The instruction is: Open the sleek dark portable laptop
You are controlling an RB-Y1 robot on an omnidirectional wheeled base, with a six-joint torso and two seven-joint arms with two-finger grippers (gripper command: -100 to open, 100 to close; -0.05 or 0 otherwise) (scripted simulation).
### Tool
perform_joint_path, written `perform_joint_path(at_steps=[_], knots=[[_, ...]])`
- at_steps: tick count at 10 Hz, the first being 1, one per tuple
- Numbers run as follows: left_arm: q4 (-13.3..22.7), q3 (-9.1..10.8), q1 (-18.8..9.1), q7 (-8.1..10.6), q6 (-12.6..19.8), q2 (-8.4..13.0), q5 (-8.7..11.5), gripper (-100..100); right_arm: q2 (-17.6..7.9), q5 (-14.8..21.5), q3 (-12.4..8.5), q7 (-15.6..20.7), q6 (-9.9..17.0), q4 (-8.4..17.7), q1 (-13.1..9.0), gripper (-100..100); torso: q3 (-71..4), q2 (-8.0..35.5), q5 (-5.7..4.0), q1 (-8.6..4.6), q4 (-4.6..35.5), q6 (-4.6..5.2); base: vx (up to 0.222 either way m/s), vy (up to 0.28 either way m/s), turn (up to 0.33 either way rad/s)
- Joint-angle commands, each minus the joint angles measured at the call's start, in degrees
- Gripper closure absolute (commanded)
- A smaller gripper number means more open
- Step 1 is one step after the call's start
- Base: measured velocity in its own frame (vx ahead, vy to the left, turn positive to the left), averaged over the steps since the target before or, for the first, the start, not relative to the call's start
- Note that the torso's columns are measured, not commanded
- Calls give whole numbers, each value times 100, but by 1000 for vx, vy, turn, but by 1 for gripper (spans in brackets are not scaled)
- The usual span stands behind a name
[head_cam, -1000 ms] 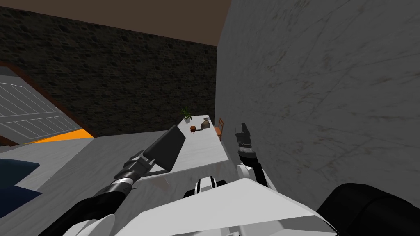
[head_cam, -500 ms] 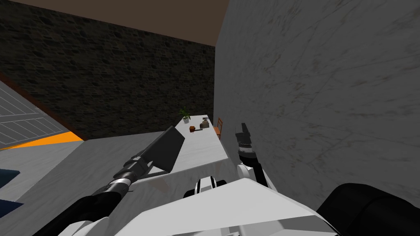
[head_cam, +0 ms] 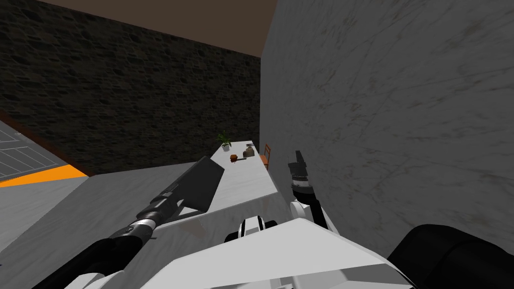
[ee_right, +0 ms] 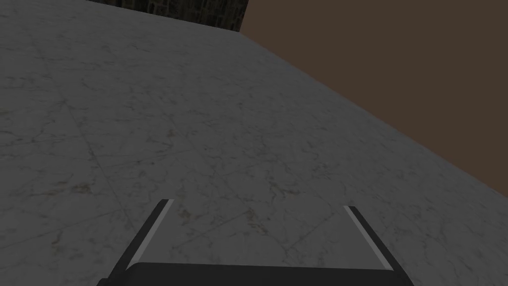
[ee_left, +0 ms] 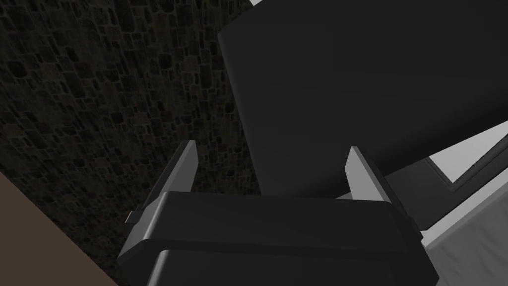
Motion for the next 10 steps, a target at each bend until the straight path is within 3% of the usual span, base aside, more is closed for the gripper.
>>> perform_joint_path(at_steps=[1, 3, 7, 10], knots=[[-62, 45, 95, -98, 110, 305, -42, -100, 0, 0, 0, 0, 0, 0, 0, 0, 0, 0, -1, -2, 0, 0, -14, -32, -70], [-169, 179, 205, -335, 352, 538, -74, -100, 0, 0, 0, 0, 0, 0, 0, 0, -2, -3, -1, -2, -1, 0, 2, -32, -87], [-382, 419, 310, -729, 791, 618, -104, -100, -1, 0, -1, 0, 0, 0, 1, 0, -3, -5, 4, 13, -2, 0, 28, 16, -35], [-763, 555, 355, -942, 1041, 596, -115, -100, -1, 0, -1, 0, 0, 0, 1, 0, 0, 0, 0, 2, 0, 0, 36, 32, -14]])
